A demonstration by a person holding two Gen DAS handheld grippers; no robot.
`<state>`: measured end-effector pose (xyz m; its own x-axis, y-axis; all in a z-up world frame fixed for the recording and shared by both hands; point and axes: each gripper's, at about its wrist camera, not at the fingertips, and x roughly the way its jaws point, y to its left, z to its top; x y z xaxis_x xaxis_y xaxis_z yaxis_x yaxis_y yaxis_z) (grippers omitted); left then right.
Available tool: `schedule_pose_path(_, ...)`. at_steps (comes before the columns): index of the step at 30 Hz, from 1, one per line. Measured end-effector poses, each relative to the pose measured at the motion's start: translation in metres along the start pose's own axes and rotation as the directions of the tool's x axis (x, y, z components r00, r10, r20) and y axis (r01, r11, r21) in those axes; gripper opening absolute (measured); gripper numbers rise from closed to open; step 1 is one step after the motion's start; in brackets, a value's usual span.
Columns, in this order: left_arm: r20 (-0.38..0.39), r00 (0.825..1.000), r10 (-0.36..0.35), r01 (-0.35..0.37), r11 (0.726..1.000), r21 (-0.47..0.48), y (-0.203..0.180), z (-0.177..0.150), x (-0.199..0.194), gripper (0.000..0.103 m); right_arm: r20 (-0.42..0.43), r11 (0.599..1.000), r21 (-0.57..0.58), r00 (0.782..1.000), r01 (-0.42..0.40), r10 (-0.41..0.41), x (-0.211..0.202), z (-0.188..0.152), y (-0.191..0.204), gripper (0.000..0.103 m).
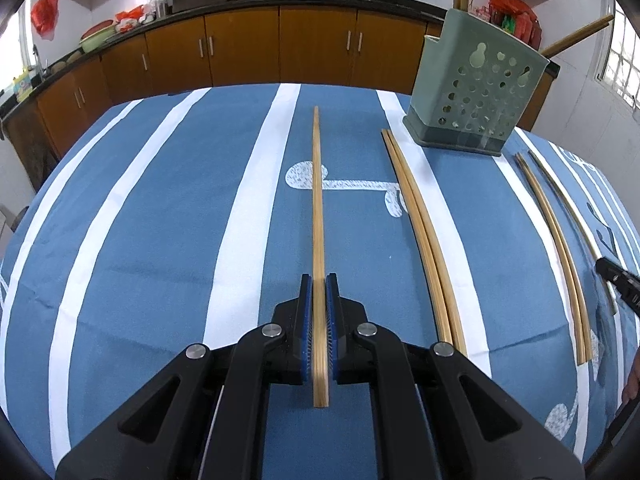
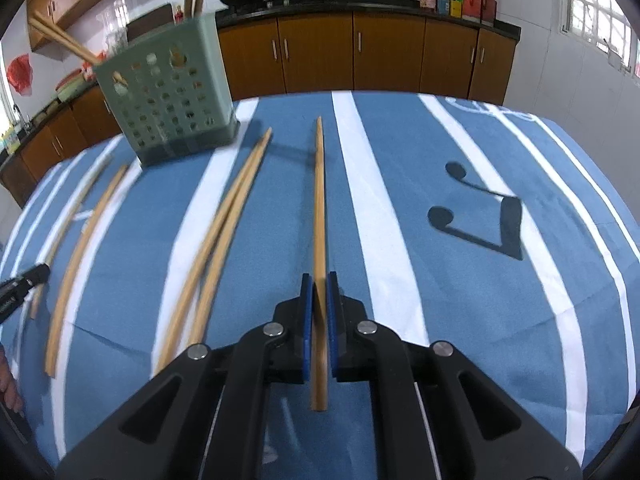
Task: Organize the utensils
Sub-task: 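Lift the left gripper's chopstick over the green holder while the right gripper carries its chopstick there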
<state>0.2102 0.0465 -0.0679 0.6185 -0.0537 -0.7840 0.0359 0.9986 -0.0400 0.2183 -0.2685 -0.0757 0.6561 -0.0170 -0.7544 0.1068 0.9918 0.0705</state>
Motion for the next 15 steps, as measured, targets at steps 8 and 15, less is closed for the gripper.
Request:
schedule_pose_path(8,0.075,0.997,-0.016,0.016,1.0,0.002,0.005,0.009,-0.033,0.007,0.121,1.0,0.019,0.993,-0.02,0.017,-0.044,0.018,-0.006,0.008)
schedule_pose_path(15,0.168,0.985,-0.05,0.055,0.998,-0.022,0.013,0.027,-0.07,0.007,0.219,0.999,0.016,0.975,-0.032,0.028,-0.078,0.035,-0.007,0.008)
